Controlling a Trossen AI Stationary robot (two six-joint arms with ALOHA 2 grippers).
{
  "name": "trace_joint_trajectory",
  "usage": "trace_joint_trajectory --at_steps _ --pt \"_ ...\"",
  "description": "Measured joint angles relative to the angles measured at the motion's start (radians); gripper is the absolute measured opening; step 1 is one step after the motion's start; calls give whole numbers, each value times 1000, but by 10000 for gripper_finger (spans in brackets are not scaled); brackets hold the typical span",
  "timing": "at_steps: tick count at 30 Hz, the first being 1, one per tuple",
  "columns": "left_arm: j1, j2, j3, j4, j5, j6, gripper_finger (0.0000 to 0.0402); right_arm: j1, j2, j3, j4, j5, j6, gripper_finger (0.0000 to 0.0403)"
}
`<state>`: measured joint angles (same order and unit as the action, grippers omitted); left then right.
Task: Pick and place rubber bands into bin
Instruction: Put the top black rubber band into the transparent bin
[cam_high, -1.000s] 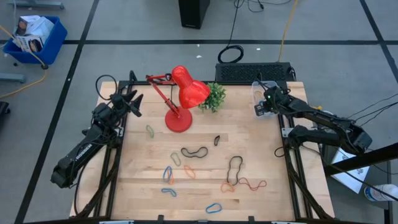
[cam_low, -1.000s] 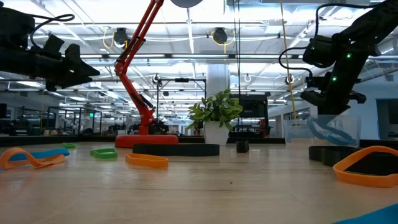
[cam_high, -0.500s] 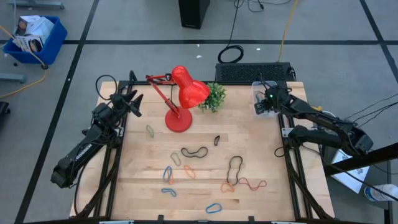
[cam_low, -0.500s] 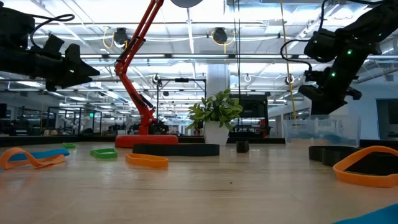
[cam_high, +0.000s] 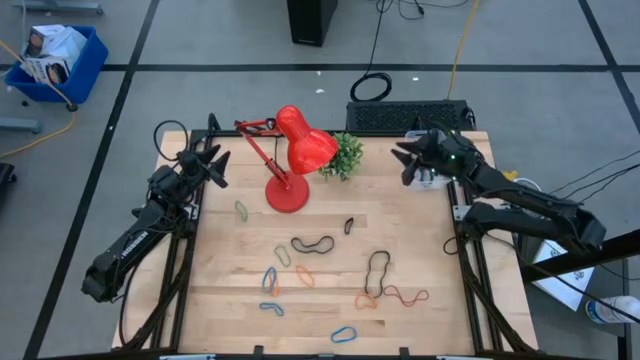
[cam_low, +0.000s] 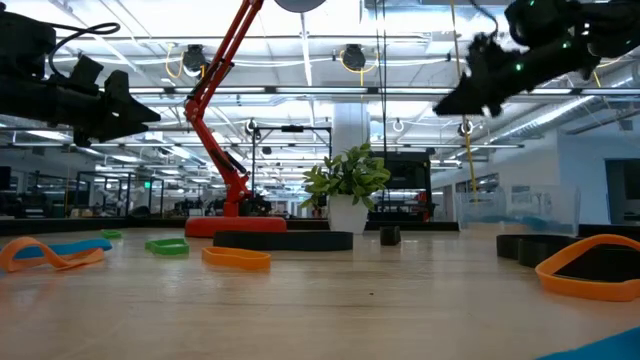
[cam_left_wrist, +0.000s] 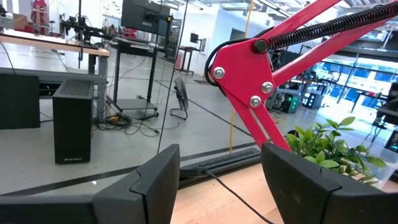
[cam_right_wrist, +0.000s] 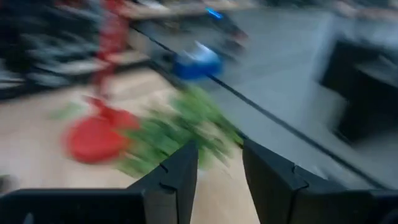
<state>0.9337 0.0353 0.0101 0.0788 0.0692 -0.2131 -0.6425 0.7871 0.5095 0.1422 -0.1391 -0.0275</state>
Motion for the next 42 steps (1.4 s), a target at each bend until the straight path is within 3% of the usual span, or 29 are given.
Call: trace_joint_trajectory --at_steps 4,6,8,15,21,30,42 --pt "0 0 0 0 0 0 230 78 17 0 102 -239 -47 125" --pt "0 0 0 0 1 0 230 134 30 0 126 -281 -56 125" --pt "0 0 0 0 1 0 230 198 50 0 123 -271 -95 123" --pt "0 0 0 0 1 0 230 411 159 0 123 -69 -222 112" --pt "0 0 0 0 1 0 230 529 256 -1 139 25 -315 110" --pt "0 0 0 0 2 -2 230 583 391 12 140 38 -318 109" --pt "0 0 0 -1 5 -3 230 605 616 185 -27 36 -457 109"
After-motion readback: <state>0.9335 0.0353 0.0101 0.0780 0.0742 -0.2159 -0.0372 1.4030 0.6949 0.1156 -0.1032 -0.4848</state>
